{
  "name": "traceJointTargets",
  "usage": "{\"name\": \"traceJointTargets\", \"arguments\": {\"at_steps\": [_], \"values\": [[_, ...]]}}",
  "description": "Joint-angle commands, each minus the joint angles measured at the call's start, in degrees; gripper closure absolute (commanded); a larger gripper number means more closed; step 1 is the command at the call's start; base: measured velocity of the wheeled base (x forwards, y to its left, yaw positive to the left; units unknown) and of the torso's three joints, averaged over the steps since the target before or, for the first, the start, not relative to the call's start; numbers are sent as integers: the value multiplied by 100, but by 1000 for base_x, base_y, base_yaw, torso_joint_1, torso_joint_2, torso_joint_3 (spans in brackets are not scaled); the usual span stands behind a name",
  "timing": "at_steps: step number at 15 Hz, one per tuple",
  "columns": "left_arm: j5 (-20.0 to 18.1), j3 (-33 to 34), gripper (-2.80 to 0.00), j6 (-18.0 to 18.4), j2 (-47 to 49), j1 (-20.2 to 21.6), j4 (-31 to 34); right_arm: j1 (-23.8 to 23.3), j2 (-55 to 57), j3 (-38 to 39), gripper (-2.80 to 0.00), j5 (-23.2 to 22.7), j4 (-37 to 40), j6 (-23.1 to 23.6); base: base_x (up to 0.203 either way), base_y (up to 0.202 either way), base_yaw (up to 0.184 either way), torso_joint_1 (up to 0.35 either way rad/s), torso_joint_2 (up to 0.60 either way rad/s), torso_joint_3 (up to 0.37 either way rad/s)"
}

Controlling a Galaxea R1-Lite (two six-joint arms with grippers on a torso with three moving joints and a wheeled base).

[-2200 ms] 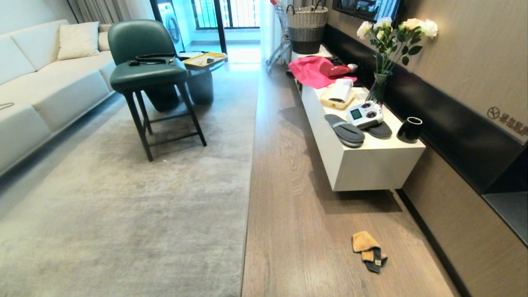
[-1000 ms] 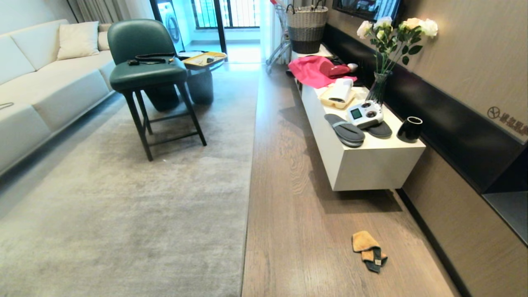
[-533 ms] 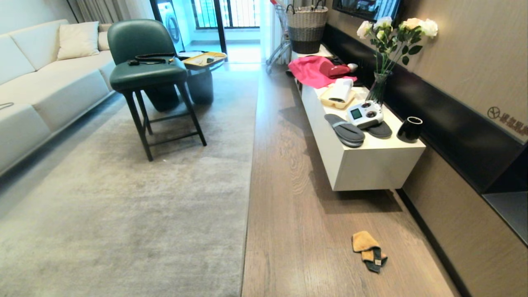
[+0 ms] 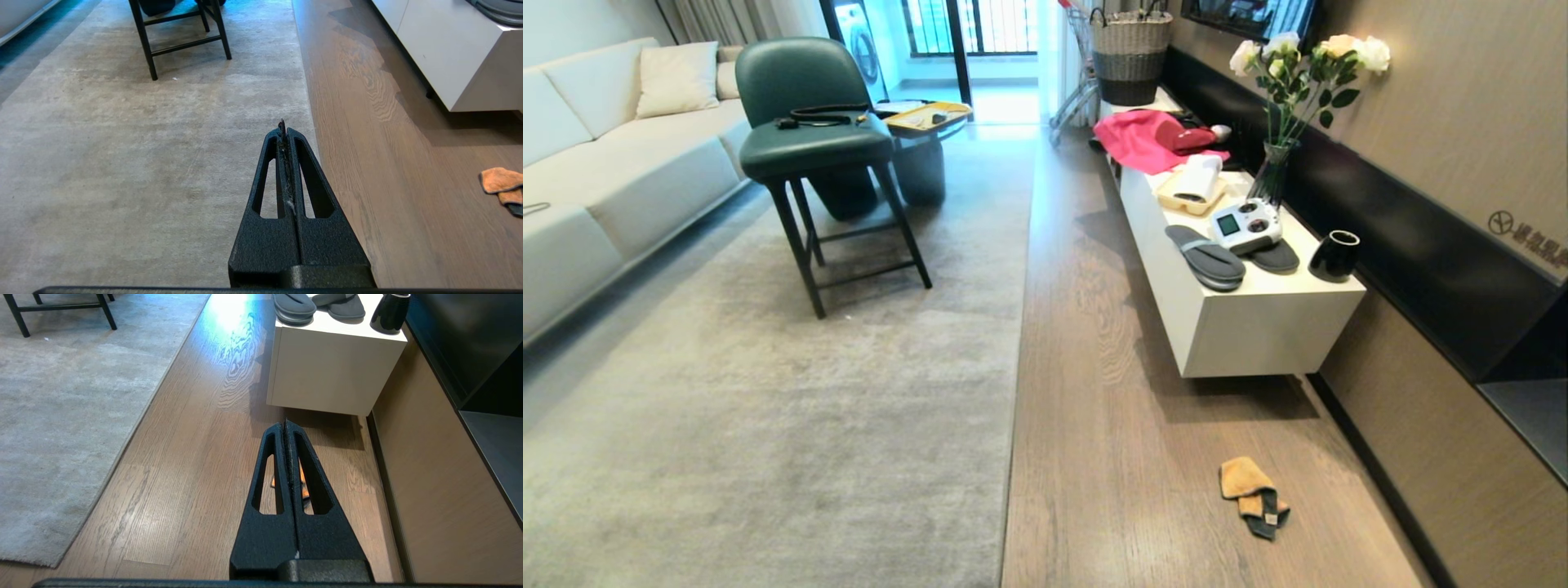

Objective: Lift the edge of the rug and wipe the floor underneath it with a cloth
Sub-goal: Pick up the rag

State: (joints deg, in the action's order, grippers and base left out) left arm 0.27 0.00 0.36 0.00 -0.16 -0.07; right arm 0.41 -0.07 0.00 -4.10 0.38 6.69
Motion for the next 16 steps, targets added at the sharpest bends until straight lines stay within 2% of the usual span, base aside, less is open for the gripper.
{"name": "traceJointTargets", "arguments": {"at_steps": [1, 16], "values": [[8, 0, 0, 0, 0, 7, -1, 2, 7, 0, 0, -3, 6, 7, 0, 0, 0, 3, 2, -100], [8, 0, 0, 0, 0, -2, -1, 2, 7, 0, 0, -3, -3, -1, 0, 0, 0, 3, 2, -191]]}}
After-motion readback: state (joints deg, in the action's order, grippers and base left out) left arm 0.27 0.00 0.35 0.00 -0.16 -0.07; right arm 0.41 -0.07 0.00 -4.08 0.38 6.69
